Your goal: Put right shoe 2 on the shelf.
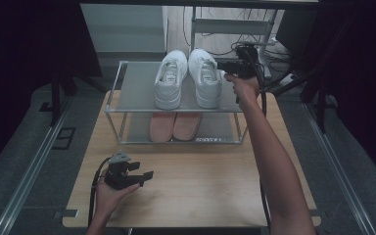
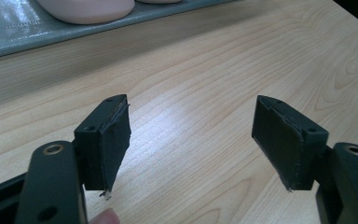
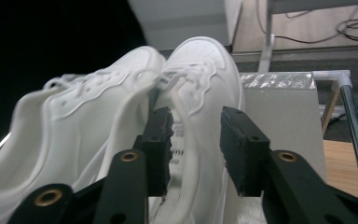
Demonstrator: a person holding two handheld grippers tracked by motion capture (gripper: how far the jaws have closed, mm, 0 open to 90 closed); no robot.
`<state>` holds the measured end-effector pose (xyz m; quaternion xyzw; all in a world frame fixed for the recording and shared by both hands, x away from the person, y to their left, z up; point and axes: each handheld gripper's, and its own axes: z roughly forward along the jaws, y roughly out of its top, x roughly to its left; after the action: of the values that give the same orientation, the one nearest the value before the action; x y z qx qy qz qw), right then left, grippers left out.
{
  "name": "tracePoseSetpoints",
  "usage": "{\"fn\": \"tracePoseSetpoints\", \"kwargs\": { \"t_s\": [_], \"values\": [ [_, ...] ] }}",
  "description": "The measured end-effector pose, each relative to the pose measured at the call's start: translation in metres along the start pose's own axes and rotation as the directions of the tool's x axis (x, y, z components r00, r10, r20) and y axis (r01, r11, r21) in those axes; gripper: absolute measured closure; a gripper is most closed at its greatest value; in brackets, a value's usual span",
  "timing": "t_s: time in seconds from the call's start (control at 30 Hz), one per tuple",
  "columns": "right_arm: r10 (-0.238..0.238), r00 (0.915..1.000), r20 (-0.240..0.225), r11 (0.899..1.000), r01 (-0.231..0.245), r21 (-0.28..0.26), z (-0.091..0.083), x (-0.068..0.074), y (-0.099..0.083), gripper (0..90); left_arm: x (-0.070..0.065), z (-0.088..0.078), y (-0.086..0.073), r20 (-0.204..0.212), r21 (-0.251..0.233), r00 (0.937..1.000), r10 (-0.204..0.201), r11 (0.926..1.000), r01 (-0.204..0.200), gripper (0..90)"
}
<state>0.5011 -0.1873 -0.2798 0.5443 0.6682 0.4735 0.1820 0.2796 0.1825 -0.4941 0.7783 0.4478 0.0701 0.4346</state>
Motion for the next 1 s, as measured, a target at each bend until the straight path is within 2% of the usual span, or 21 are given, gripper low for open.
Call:
{"fn": "tracePoseSetpoints", "kwargs": {
  "t_s": [0.17,0.4,0.57,0.83,1.0],
  "values": [
    [-0.079,0.9957,-0.049,0.997,0.079,-0.002,-0.021,-0.006,-0.01,71.6,-0.002,0.0,0.001,0.001,0.004,1.0,0.005,1.0,-0.005,28.5],
    [-0.146,0.9853,-0.089,0.989,0.147,0.003,-0.04,-0.016,-0.029,83.7,-0.004,0.002,0.001,0.002,0.008,0.9999,0.01,0.9999,-0.01,28.5],
    [-0.157,0.9825,-0.1,0.986,0.161,0.035,-0.043,-0.025,-0.041,89.9,-0.004,0.001,0.001,-0.001,0.008,0.9999,0.011,0.9999,-0.011,28.5],
    [-0.169,0.981,-0.095,0.982,0.176,0.067,-0.04,-0.039,-0.056,90.0,-0.005,0.002,0.001,0.003,0.014,0.9999,0.011,0.9999,-0.011,28.5],
    [-0.174,0.9806,-0.09,0.98,0.181,0.076,-0.034,-0.04,-0.062,90.0,-0.006,0.002,0.001,0.001,0.012,1.0,0.007,0.9999,-0.007,28.5]
  ]
}}
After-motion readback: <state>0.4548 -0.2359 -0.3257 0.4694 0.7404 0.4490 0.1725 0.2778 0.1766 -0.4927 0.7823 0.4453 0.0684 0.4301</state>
